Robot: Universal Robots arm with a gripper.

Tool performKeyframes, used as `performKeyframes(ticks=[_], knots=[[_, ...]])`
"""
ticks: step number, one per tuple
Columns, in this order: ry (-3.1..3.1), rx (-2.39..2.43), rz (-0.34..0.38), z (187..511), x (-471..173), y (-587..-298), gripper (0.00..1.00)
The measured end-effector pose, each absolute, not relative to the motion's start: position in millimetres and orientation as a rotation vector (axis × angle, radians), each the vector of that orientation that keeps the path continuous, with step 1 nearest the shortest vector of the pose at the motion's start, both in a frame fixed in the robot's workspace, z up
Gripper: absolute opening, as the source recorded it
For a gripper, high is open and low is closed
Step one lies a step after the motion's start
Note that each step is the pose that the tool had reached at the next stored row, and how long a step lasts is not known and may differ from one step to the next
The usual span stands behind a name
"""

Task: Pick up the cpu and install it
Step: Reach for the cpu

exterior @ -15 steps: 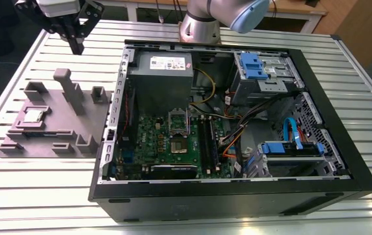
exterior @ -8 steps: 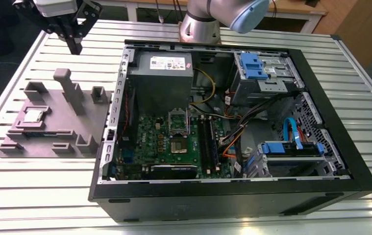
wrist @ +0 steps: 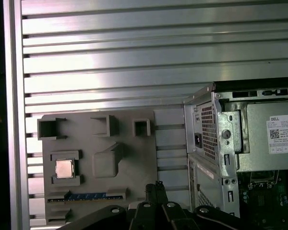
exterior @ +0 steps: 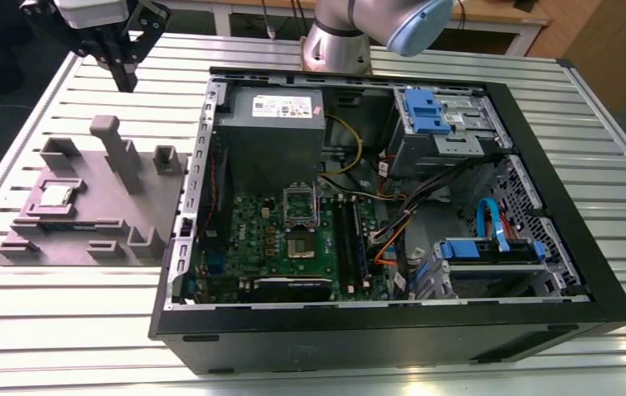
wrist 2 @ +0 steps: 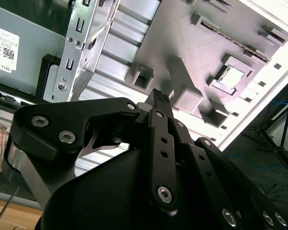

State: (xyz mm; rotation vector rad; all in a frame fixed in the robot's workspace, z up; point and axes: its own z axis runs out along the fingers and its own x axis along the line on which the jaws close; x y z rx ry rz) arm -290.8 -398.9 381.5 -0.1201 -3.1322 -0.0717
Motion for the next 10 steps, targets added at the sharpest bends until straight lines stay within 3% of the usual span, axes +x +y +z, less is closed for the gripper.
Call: performKeyframes(ticks=[10], knots=[[-3.132, -0.12, -0.072, 381.4, -294.5, -398.9, 0.11]])
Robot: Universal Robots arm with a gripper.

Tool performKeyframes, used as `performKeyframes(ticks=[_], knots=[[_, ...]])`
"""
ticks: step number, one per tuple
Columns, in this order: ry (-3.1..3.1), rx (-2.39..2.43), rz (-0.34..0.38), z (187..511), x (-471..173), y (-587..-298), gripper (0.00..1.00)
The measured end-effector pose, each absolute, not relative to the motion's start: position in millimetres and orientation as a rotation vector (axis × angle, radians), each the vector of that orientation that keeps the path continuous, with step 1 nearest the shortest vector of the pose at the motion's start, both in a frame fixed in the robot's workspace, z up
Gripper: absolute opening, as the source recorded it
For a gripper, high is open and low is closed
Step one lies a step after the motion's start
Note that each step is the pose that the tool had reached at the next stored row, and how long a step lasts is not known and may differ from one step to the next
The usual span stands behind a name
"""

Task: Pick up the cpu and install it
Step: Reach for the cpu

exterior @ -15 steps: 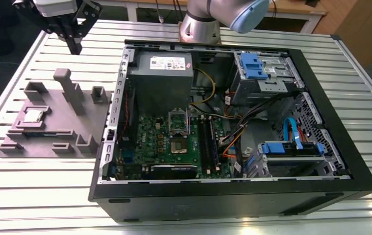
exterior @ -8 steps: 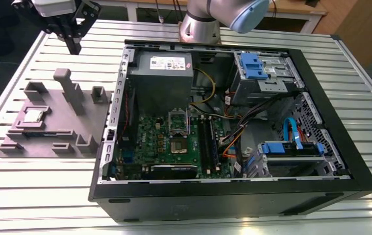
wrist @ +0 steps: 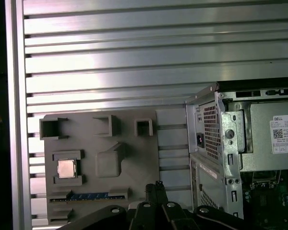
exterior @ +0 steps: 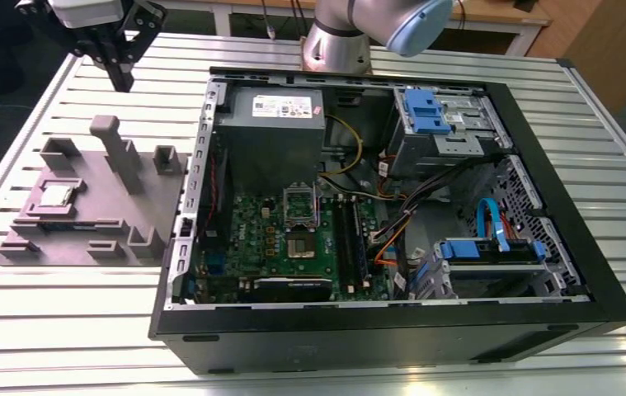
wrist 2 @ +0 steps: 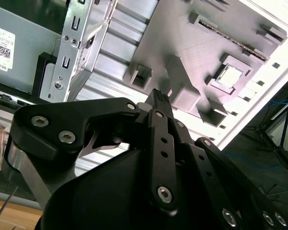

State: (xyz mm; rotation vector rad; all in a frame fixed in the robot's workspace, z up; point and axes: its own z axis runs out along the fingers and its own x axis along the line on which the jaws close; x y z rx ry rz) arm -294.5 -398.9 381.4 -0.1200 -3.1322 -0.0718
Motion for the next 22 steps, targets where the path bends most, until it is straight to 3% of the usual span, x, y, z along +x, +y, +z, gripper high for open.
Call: performKeyframes(ticks=[22], knots=[[-3.132, -0.12, -0.072, 381.4, -300.1, -398.9, 0.11]])
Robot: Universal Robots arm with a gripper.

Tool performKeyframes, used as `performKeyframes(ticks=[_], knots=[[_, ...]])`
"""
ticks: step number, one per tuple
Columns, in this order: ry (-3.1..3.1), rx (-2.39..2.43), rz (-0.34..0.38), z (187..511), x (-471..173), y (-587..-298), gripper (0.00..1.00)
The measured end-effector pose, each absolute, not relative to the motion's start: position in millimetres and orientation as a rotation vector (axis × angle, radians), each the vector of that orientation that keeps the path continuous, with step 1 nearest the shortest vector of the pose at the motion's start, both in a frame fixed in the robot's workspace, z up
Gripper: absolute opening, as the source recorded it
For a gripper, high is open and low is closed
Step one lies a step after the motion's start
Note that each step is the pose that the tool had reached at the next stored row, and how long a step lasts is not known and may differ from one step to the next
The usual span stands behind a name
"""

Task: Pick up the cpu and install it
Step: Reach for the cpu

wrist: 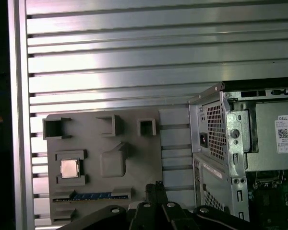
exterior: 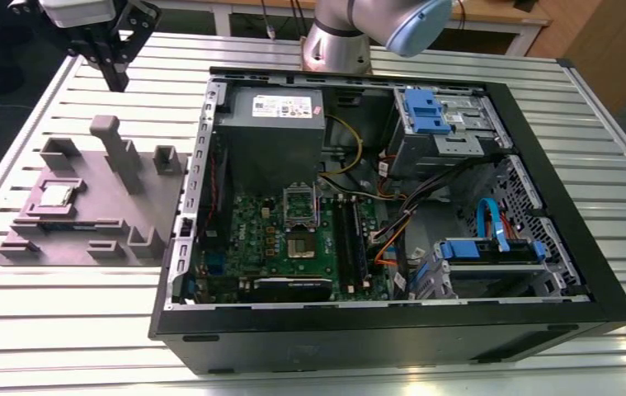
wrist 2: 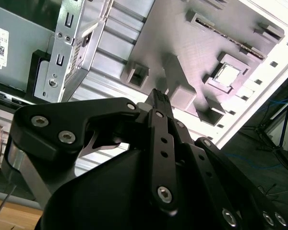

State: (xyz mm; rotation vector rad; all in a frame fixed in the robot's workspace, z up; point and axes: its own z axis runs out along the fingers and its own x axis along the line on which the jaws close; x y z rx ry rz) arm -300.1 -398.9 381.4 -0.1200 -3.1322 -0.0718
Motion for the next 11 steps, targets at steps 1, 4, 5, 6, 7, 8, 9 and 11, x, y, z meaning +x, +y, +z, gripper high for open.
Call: performKeyframes(ticks=[1, 4, 5, 6, 7, 8, 9, 11], knots=[[-3.132, -0.12, -0.072, 381.4, -300.3, -398.9, 0.11], [-3.132, -0.12, -0.072, 381.5, -300.7, -398.9, 0.11], [-3.132, -0.12, -0.072, 381.5, -300.9, -398.9, 0.11], [-3.132, -0.12, -0.072, 381.4, -301.2, -398.9, 0.11], [-3.132, -0.12, -0.072, 381.4, -301.4, -399.0, 0.11], [-3.132, -0.12, -0.072, 381.4, -301.7, -398.9, 0.11], [-3.132, -0.12, -0.072, 381.5, -301.9, -398.9, 0.11], [-3.132, -0.12, -0.072, 381.4, -302.4, -398.9, 0.11]])
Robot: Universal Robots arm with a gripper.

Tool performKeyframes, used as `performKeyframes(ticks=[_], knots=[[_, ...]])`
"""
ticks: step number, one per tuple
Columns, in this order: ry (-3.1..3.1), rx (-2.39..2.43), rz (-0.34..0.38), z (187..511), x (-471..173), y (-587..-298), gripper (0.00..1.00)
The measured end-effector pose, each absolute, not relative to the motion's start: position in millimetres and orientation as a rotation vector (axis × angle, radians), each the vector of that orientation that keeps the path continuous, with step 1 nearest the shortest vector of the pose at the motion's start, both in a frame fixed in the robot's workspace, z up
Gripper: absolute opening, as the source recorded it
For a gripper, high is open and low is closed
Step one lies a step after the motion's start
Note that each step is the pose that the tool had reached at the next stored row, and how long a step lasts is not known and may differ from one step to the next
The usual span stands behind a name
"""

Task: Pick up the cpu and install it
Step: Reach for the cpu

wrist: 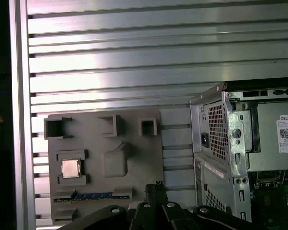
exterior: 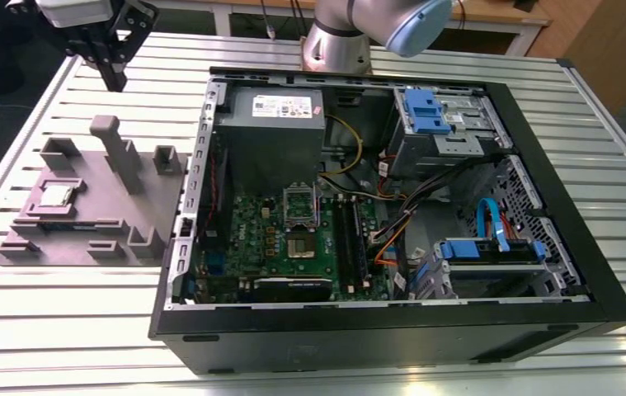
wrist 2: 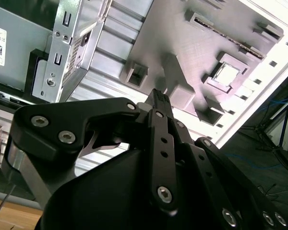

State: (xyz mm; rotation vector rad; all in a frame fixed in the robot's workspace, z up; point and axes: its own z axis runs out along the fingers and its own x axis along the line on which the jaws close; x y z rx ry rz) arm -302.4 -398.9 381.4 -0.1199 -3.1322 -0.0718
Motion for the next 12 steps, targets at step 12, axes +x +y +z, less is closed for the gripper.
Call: performKeyframes(ticks=[12], knots=[[-3.132, -0.12, -0.072, 381.3, -309.8, -398.9, 0.11]])
